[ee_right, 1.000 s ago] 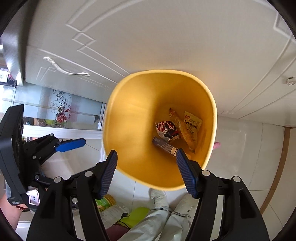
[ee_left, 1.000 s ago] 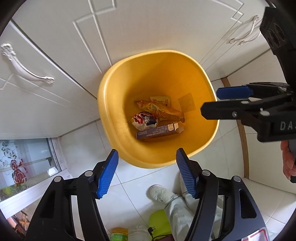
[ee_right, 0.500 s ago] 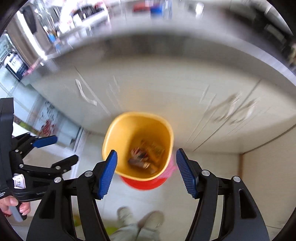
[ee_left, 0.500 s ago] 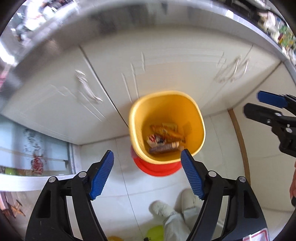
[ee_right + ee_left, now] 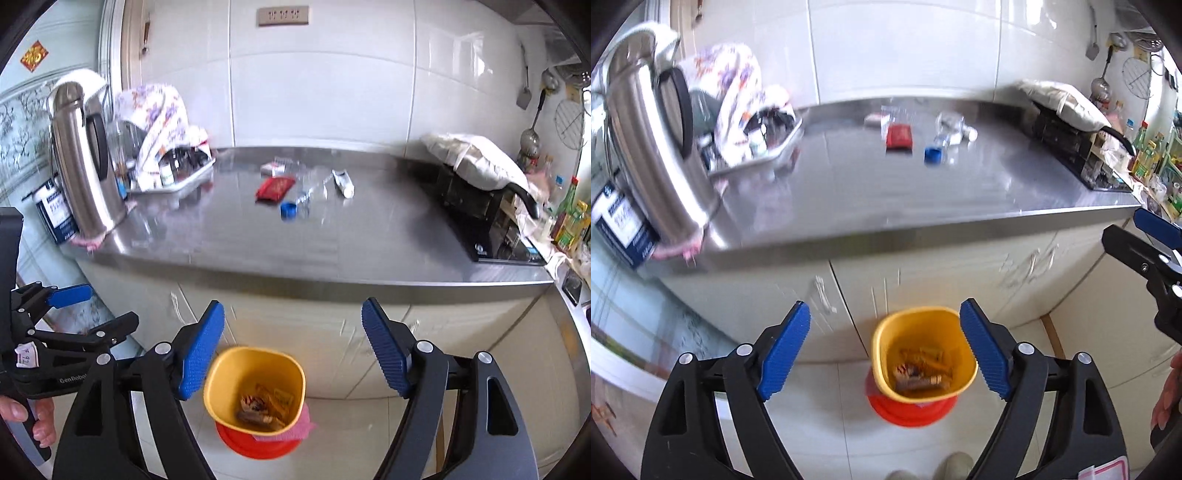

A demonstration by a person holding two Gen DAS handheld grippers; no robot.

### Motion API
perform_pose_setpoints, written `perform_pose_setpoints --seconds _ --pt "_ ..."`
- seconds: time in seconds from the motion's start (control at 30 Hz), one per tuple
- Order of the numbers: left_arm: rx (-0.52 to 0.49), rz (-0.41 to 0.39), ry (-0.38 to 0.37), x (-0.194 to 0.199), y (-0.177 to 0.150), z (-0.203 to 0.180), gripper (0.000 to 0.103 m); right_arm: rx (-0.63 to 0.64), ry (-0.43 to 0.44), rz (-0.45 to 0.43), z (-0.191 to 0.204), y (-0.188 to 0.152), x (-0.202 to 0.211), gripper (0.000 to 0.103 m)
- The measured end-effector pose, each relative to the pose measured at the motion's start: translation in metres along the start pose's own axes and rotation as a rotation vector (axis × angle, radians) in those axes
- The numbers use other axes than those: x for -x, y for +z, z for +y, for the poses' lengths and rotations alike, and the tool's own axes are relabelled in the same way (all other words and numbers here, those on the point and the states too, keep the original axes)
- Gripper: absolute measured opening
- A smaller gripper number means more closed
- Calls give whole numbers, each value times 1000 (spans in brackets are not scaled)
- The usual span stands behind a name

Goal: Collect trash
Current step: 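Raise both tools from the bin back toward the counter, then grasp the red packet with the left tool while the right tool grasps the clear plastic bottle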

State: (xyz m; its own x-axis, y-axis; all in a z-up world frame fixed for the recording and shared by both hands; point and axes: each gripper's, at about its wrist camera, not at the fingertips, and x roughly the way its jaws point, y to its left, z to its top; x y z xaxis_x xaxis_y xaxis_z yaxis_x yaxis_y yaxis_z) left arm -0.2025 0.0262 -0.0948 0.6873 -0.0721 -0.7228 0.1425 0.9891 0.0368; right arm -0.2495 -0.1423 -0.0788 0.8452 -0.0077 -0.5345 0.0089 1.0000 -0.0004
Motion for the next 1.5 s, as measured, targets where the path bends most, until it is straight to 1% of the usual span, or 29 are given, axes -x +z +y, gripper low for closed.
perform_pose_setpoints --seconds 0.07,0.2,0.3,0.47,0.6,0.7,0.83,0.97,1.2,1.5 --pt "0 -23 -3 3 8 0 88 -16 0 -18 0 7 -1 77" --pt "4 -32 -13 -3 26 7 89 -35 0 -30 -4 22 -11 77" --pt "2 -29 -13 -16 41 7 89 -40 -2 -40 -12 37 -29 77" --pt "22 -14 -7 -54 77 11 90 -42 1 -34 -24 64 -72 77" --pt "49 0 3 -87 112 13 90 -44 23 -25 -39 89 -109 77" --pt "66 -1 4 -102 130 12 90 -42 49 -15 -47 106 -135 77" --pt "63 16 15 -128 154 11 90 -43 69 4 -52 125 -170 77" --pt "53 36 9 -153 175 13 90 -61 75 14 -55 141 -196 77" --pt "7 61 -37 -200 211 18 90 -124 28 40 -57 161 -245 77" --pt "-84 102 -138 -267 246 16 90 -227 -57 94 -56 176 -305 77"
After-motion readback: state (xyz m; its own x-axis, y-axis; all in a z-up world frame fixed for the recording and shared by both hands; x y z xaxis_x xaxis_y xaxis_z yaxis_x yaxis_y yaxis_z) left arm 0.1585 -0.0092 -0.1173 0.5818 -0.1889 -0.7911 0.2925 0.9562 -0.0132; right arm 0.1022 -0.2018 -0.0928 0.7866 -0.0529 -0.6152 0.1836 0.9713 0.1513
